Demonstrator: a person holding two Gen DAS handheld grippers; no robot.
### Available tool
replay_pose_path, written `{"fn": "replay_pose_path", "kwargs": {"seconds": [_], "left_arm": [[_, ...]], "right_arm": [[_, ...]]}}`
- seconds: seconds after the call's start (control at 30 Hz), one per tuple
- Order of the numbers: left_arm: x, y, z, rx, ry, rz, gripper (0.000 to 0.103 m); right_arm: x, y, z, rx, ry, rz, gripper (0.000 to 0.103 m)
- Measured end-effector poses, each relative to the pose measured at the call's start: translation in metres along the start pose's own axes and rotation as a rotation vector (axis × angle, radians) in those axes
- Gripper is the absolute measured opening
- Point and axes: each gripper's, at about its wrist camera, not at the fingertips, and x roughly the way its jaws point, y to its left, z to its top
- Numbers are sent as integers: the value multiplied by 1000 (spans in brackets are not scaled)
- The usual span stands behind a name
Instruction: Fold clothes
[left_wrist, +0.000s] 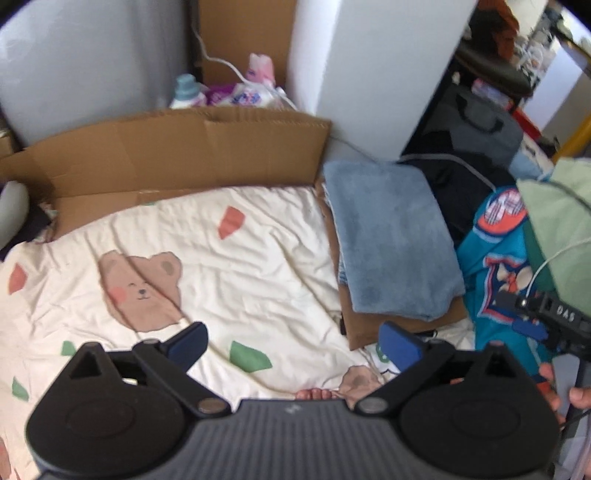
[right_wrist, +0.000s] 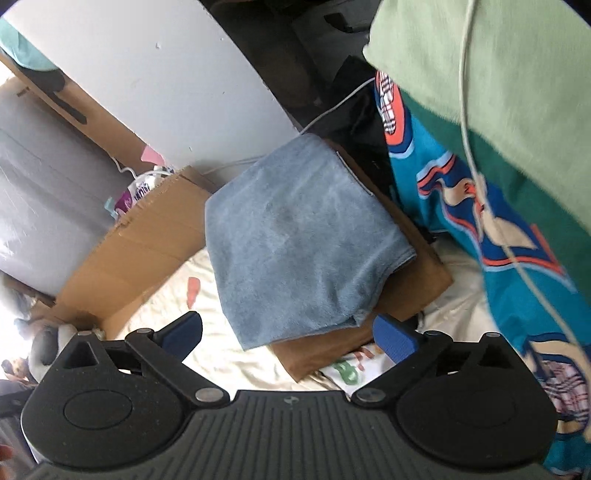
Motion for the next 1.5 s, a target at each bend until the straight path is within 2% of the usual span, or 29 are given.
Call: {"fn": "replay_pose_path", "kwargs": {"seconds": [0.1,0.3,0.43,0.73,0.9,1.13,1.5], "left_arm": [[-25,7,0,-5,-2,52,102],[-79,33,-5,-38,-55,56,102],[-114,56,-11,-70,-85,90,102],[-185,104,-33,-120,-155,139,102],[-217,127,-51,-179,-178,145,102],[-263,152,-75,-204,-239,173,103],[-302,195,-100,-317,-274,238,103]], "right_arm": [[-17,9,7,-18,-10,-49,102],[-54,31,14,-50,-7,-38,102],[-76,44,11,-43,-20,-58,102],[-130,91,15,-98,-15,-6,102],[-159,120,14,-130,-15,-46,102],[-192,173,-3,-226,-1,-15,102],[-210,282,-26,-347,58,114,102]]}}
